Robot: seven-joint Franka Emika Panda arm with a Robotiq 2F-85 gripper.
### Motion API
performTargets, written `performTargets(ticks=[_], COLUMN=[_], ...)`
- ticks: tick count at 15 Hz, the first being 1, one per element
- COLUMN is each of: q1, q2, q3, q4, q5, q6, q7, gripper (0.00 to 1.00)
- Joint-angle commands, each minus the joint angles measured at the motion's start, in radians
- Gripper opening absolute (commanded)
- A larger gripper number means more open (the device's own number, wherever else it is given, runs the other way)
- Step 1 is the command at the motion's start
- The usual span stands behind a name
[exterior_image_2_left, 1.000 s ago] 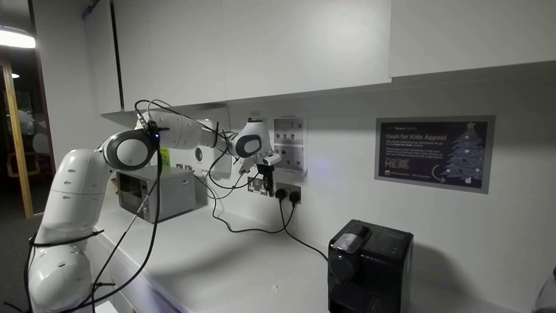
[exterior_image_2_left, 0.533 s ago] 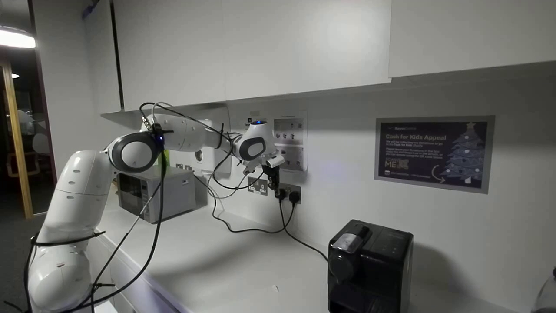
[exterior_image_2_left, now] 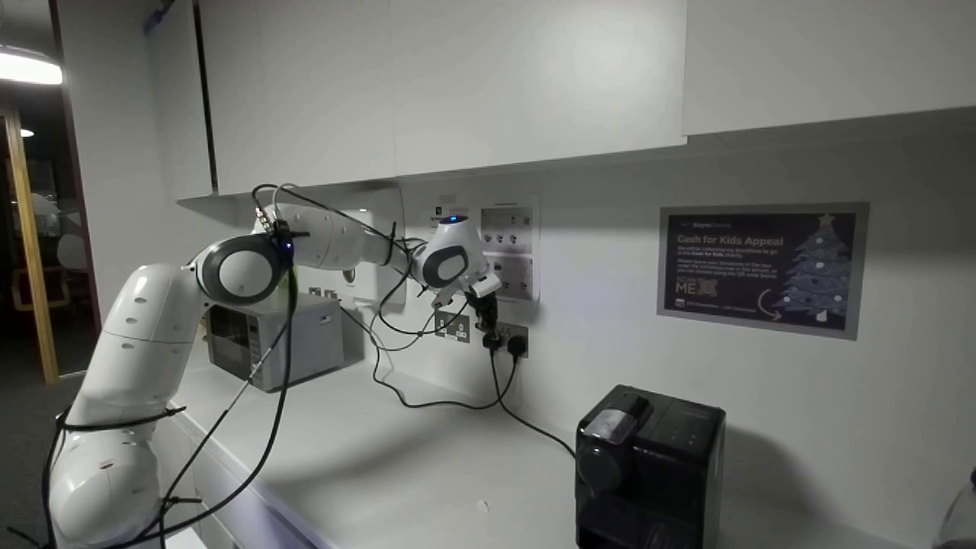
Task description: Press the switches on the bottom right socket.
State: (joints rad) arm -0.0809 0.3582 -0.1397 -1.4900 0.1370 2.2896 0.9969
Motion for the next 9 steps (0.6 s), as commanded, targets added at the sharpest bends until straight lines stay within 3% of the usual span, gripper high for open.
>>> performTargets(ticks=[1,9], q1=[-0.005,-0.004], q2=[0.014,0.012], q3=[-0.002,0.005], q4=[0.018,0.006], q5=[0.026,0.061], q6=[0.030,0.039], q7=[0.032,0.069], gripper=[0.00,0.00])
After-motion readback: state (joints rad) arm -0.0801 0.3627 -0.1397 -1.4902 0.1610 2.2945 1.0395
